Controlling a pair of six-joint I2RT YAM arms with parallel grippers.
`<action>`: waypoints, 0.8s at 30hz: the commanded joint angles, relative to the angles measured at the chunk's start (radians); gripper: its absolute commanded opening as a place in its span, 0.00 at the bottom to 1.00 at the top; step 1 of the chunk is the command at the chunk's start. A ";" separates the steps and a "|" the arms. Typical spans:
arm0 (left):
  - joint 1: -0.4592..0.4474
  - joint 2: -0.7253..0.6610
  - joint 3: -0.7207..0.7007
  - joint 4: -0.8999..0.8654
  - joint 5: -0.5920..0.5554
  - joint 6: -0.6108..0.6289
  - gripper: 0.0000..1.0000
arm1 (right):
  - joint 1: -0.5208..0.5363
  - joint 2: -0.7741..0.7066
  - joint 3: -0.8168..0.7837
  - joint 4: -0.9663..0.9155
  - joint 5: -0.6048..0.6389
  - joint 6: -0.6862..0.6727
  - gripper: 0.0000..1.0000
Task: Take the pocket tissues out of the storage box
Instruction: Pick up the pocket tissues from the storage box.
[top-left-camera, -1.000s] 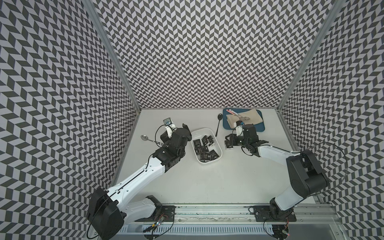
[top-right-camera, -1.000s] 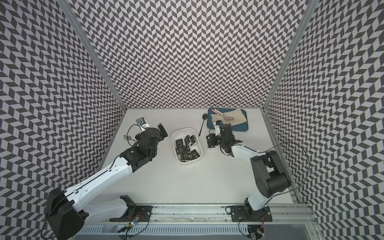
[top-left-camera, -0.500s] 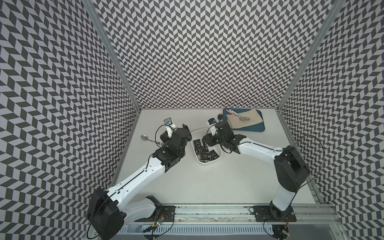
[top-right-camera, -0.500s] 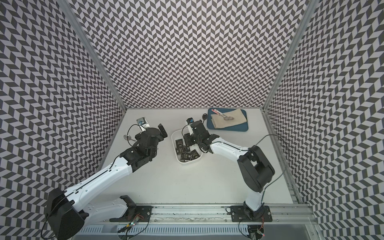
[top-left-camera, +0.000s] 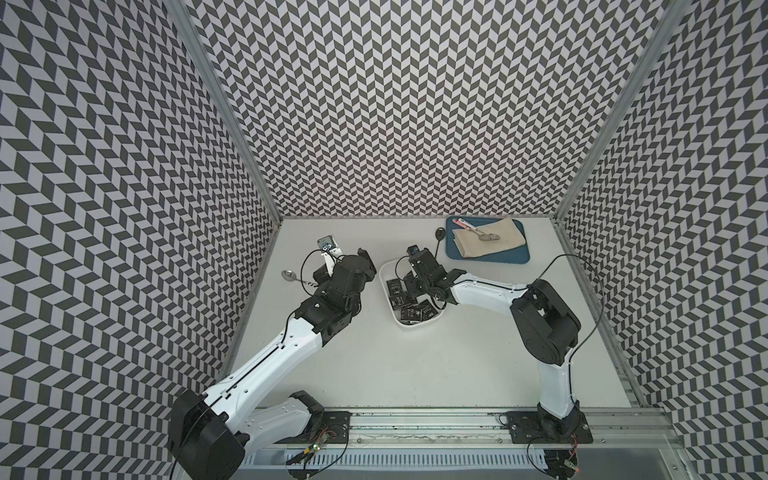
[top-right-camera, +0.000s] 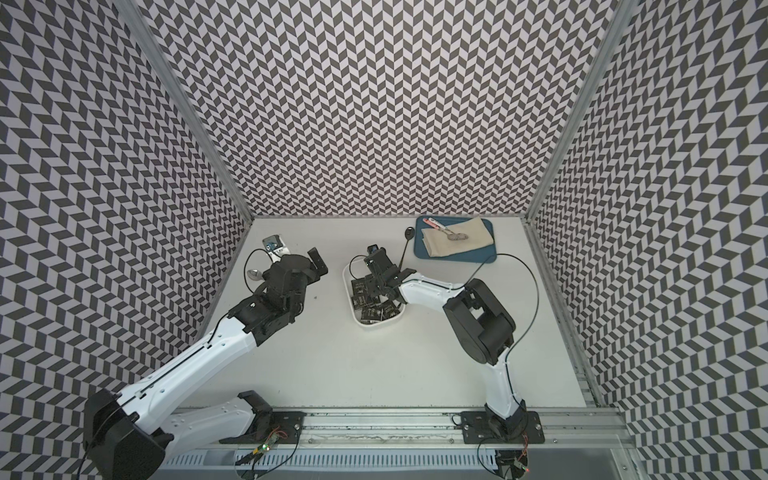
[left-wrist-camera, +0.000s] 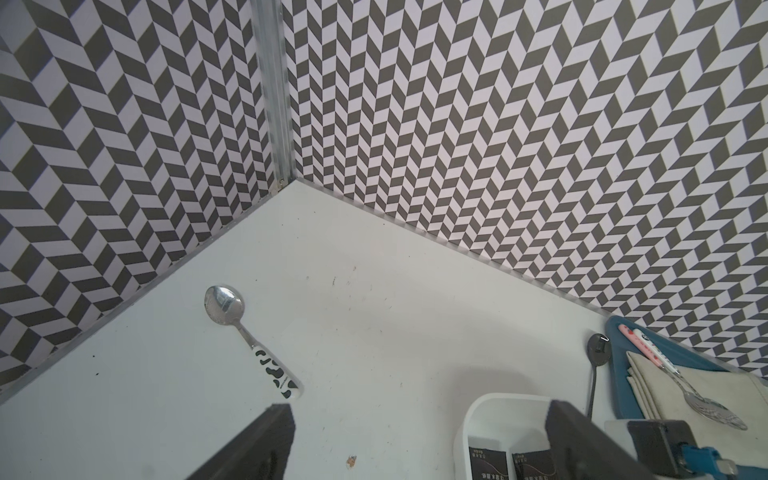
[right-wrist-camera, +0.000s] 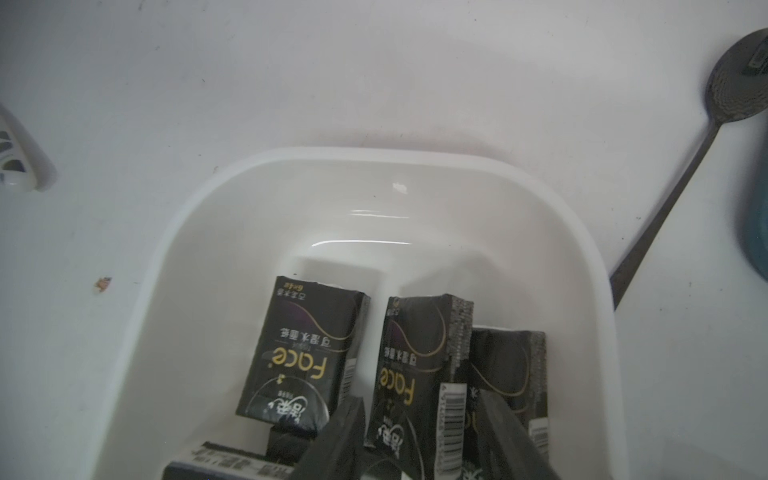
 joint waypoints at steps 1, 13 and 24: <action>0.010 -0.005 -0.017 -0.007 0.063 -0.019 0.99 | 0.004 0.031 0.025 0.016 0.019 0.012 0.48; 0.010 -0.038 -0.048 0.013 0.078 -0.025 0.99 | 0.005 0.035 -0.008 0.045 -0.011 0.034 0.13; 0.010 -0.027 -0.035 0.023 0.084 -0.023 0.99 | -0.024 -0.169 -0.002 0.013 -0.032 0.020 0.12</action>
